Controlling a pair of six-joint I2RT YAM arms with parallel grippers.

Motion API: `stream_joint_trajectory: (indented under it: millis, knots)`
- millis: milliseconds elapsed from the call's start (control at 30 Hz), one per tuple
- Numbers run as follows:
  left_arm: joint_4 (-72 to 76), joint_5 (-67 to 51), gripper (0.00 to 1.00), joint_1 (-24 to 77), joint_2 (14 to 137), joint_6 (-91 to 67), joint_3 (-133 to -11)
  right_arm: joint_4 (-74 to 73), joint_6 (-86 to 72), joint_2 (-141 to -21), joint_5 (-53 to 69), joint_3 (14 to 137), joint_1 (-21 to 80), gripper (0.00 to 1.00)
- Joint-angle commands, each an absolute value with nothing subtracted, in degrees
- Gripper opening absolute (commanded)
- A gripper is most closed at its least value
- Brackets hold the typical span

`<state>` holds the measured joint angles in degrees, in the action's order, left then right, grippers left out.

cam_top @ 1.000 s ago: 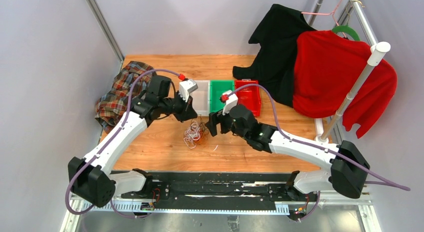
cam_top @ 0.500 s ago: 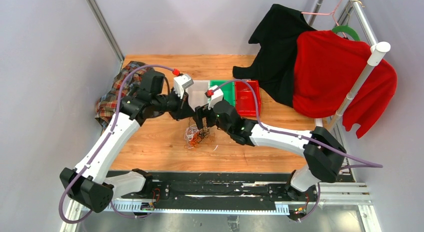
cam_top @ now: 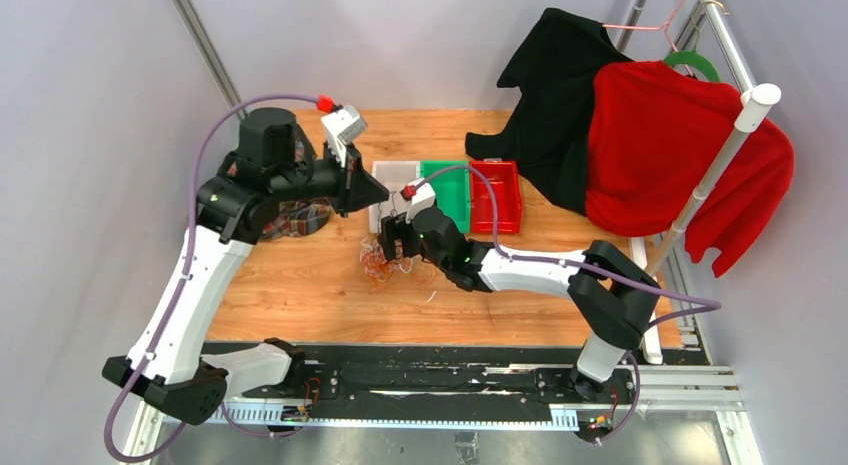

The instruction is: Untangle the cables

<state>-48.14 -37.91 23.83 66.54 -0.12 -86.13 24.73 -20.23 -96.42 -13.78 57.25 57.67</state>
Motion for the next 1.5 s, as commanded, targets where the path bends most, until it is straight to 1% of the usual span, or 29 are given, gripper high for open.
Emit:
stream_joint_trajectory:
  millis: [0, 233, 367, 500, 667, 767, 867, 1033, 1167, 1300, 1400, 1467]
  knots:
    - [-48.8, -41.9, 0.01, 24.1, 67.0, -3.2, -93.6, 25.9, -22.0, -97.7, -15.6, 55.7, 58.6, 0.81]
    - [-48.8, -38.2, 0.01, 24.1, 68.2, -3.3, -103.0, 27.0, -24.5, -97.0, -16.6, 48.9, 58.7, 0.79]
    - [-48.8, -36.0, 0.00, 24.1, 69.9, -2.9, -109.3, 27.2, -26.3, -95.8, -17.2, 44.5, 58.8, 0.75]
    - [-48.9, -33.1, 0.00, 24.1, 72.0, -2.0, -118.1, 28.9, -28.0, -94.7, -17.9, 39.8, 59.2, 0.72]
    - [-48.8, -29.4, 0.00, 24.1, 74.3, -0.5, -126.5, 28.0, -28.9, -93.3, -19.7, 36.5, 60.1, 0.65]
    - [-48.9, -26.5, 0.00, 24.2, 75.0, 1.4, -129.1, 26.1, -28.9, -89.4, -21.4, 34.6, 60.2, 0.64]
    - [-48.8, -25.5, 0.00, 24.1, 74.5, 3.4, -128.2, 24.3, -27.7, -83.0, -21.5, 33.4, 60.3, 0.68]
    - [-48.8, -26.5, 0.00, 24.1, 73.7, 3.6, -125.8, 19.3, -23.8, -70.9, -21.0, 35.4, 60.4, 0.78]
    - [-48.9, -27.9, 0.00, 24.1, 73.8, 2.8, -125.8, 18.0, -17.3, -65.6, -18.3, 41.7, 61.3, 0.79]
    - [-48.8, -28.0, 0.00, 24.1, 73.8, 2.4, -125.9, 18.7, -11.4, -68.0, -13.3, 49.4, 62.6, 0.79]
    - [-48.9, -28.3, 0.00, 24.1, 74.0, 2.1, -126.4, 20.5, -8.1, -73.0, -8.9, 54.4, 62.8, 0.79]
    - [-48.8, -28.4, 0.00, 24.1, 74.1, 1.7, -127.1, 21.5, -6.8, -77.1, -9.2, 57.2, 62.9, 0.79]
